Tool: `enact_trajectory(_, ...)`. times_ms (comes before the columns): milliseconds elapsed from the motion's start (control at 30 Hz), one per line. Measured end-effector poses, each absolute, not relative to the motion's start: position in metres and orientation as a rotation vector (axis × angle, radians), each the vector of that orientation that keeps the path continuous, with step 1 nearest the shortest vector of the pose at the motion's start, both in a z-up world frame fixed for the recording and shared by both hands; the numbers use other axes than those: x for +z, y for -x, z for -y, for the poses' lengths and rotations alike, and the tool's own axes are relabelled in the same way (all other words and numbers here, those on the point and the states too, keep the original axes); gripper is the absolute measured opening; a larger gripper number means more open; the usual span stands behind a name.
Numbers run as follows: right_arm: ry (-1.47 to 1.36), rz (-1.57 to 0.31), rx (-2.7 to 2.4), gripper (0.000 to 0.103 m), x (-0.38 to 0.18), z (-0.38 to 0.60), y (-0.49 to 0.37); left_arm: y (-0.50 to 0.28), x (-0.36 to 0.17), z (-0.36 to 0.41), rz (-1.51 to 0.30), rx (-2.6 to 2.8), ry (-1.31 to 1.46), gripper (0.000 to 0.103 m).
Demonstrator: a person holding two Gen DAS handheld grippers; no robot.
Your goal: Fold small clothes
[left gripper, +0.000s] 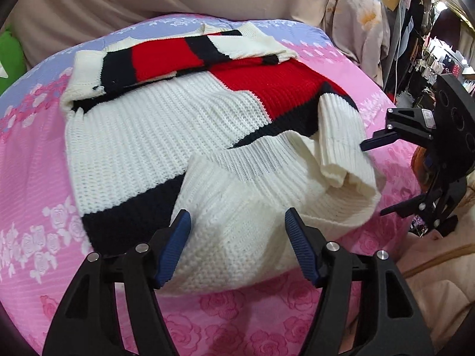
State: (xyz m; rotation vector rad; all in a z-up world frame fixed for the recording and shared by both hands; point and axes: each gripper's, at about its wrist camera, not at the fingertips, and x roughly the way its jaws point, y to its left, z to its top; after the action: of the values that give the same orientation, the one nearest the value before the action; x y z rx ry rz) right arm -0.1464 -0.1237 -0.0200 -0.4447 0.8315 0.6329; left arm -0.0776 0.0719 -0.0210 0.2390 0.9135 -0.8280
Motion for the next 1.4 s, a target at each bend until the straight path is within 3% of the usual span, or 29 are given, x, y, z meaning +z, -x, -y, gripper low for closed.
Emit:
enact_trajectory(67, 0.392, -0.833, 0.591, 0.041, -0.023, 0.125, 0.131, 0.075, -0.024, -0.071, -0.92, -0.828, -0.219, 0.017)
enact_trajectory(100, 0.337, -0.838, 0.597, 0.02, -0.02, 0.131, 0.124, 0.072, -0.024, -0.073, -0.925, -0.818, -0.201, 0.006)
enact_trajectory(133, 0.254, -0.839, 0.616, 0.013, -0.013, 0.141, 0.12, 0.07, -0.021, -0.078, -0.925, -0.814, -0.171, 0.005)
enact_trajectory(267, -0.008, -0.746, 0.602, 0.009, 0.03, 0.195, 0.109, 0.06, 0.022, -0.115, -0.825, -0.794, 0.01, 0.004)
enact_trajectory(333, -0.132, -0.666, 0.579, 0.0, 0.051, 0.226, 0.103, 0.047, 0.054, -0.135, -0.728, -0.766, 0.091, 0.004)
enact_trajectory(433, -0.313, -0.592, 0.499, 0.003, 0.064, 0.274, 0.087, 0.016, 0.075, -0.143, -0.686, -0.717, 0.15, 0.004)
enact_trajectory(500, -0.28, -0.622, 0.37, 0.02, 0.054, 0.288, 0.075, -0.005, 0.067, -0.137, -0.725, -0.664, 0.102, 0.005)
enact_trajectory(633, -0.162, -0.701, 0.351, 0.027, 0.034, 0.273, 0.077, -0.006, 0.04, -0.129, -0.798, -0.617, 0.012, 0.008)
enact_trajectory(700, -0.087, -0.69, 0.386, 0.059, 0.032, 0.252, 0.084, -0.005, 0.027, -0.126, -0.823, -0.591, -0.011, 0.008)
enact_trajectory(733, -0.032, -0.685, 0.394, 0.064, 0.031, 0.24, 0.083, -0.006, 0.02, -0.126, -0.84, -0.59, -0.001, 0.007)
enact_trajectory(900, 0.109, -0.759, 0.421, 0.066, 0.01, 0.212, 0.05, -0.012, 0.002, -0.133, -0.89, -0.57, 0.037, 0.006)
enact_trajectory(1033, -0.004, -0.953, 0.606, 0.067, -0.022, 0.221, 0.036, -0.006, 0.0, -0.147, -0.901, -0.579, 0.085, 0.005)
enact_trajectory(1200, -0.138, -0.946, 0.698, 0.067, -0.024, 0.252, 0.048, 0.002, -0.012, -0.158, -0.941, -0.612, 0.146, 0.005)
enact_trajectory(1233, -0.162, -0.933, 0.697, 0.067, -0.021, 0.258, 0.05, 0.002, -0.013, -0.157, -0.946, -0.633, 0.163, 0.009)
enact_trajectory(1300, -0.195, -0.915, 0.698, 0.067, -0.017, 0.266, 0.048, 0.0, -0.015, -0.153, -0.956, -0.664, 0.202, 0.036)
enact_trajectory(1333, -0.212, -0.915, 0.703, 0.067, -0.018, 0.268, 0.045, -0.002, -0.016, -0.151, -0.959, -0.667, 0.214, 0.063)
enact_trajectory(1367, -0.223, -0.92, 0.708, 0.067, -0.02, 0.268, 0.039, -0.005, -0.016, -0.147, -0.964, -0.677, 0.227, 0.074)
enact_trajectory(1400, -0.234, -0.928, 0.71, 0.066, -0.022, 0.268, 0.035, -0.007, -0.018, -0.143, -0.972, -0.706, 0.24, 0.074)
